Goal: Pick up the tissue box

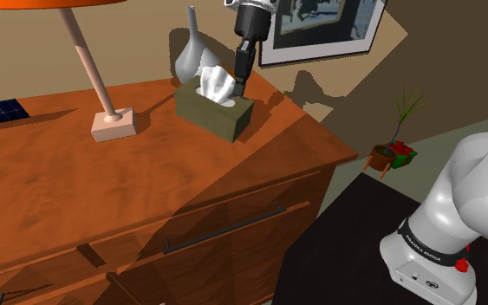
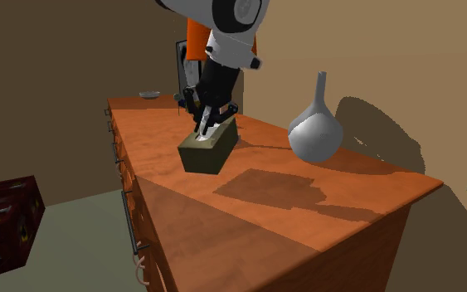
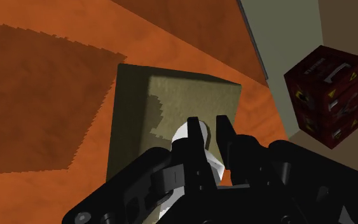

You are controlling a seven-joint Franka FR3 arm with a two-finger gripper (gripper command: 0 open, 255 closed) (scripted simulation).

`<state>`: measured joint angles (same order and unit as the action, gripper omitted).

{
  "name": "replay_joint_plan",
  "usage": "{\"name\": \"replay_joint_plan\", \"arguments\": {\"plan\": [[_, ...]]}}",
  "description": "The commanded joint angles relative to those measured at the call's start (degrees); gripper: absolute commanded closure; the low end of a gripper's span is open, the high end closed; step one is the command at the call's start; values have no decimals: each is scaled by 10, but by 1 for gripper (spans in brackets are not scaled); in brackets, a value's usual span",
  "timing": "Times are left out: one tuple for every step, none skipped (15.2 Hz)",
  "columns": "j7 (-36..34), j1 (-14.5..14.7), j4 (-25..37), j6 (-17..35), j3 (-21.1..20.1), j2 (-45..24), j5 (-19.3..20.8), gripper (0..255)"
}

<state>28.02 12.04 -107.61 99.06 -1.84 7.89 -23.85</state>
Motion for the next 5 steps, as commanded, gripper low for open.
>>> {"name": "replay_joint_plan", "arguments": {"plan": [[-5, -1, 14, -15, 1, 1, 1, 255], [-8, -1, 23, -22, 1, 0, 2, 255], [-10, -1, 31, -29, 2, -1, 2, 255], [-11, -1, 32, -30, 2, -1, 2, 255], [-11, -1, 32, -30, 2, -1, 2, 255]]}}
